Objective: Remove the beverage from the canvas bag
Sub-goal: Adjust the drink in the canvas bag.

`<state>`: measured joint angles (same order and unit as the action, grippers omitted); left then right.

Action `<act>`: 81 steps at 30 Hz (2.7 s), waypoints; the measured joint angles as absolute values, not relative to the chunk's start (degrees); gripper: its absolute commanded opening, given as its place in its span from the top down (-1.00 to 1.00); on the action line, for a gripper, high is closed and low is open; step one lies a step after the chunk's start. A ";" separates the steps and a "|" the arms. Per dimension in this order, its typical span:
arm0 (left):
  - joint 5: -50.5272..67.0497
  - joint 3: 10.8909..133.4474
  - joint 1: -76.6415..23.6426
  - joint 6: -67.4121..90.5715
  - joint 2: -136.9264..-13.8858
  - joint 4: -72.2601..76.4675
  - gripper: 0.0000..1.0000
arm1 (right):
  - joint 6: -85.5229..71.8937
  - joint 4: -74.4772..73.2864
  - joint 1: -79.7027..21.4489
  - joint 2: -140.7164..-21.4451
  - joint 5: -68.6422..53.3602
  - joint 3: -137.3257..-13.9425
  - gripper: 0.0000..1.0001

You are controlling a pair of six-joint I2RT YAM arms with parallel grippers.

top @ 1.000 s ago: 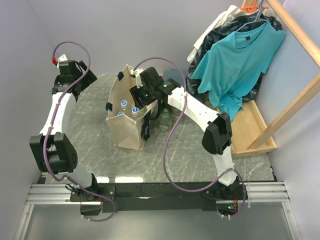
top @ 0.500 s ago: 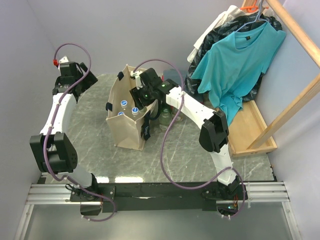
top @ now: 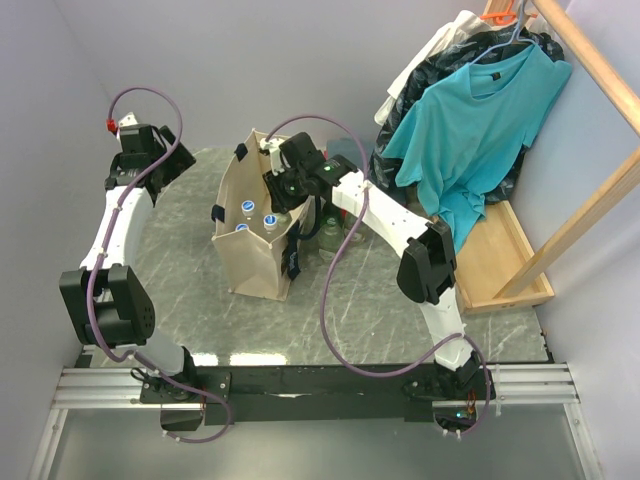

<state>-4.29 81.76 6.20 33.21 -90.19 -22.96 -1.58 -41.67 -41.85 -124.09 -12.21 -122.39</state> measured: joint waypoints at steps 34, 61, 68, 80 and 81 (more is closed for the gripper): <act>-3.88 80.82 6.17 33.21 -89.82 -22.55 -0.93 | -0.12 -36.51 -41.85 -122.83 -7.97 -119.83 1.00; -3.70 79.99 6.17 33.21 -88.95 -22.09 -0.93 | -0.10 -34.22 -41.85 -122.83 -7.92 -121.19 1.00; -3.66 79.99 6.20 33.21 -88.95 -22.09 -0.93 | -0.10 -31.33 -41.85 -122.83 -7.51 -121.19 1.00; -3.64 79.96 6.20 33.21 -88.95 -22.09 -0.93 | -0.10 -29.69 -41.85 -122.83 -6.98 -121.19 1.00; -3.64 79.96 6.20 33.21 -88.95 -22.09 -0.93 | -0.10 -29.69 -41.85 -122.83 -6.98 -121.19 1.00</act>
<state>-3.64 79.96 6.20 33.21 -88.95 -22.09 -0.10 -29.69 -41.85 -122.83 -6.98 -121.19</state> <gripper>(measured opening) 0.966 0.364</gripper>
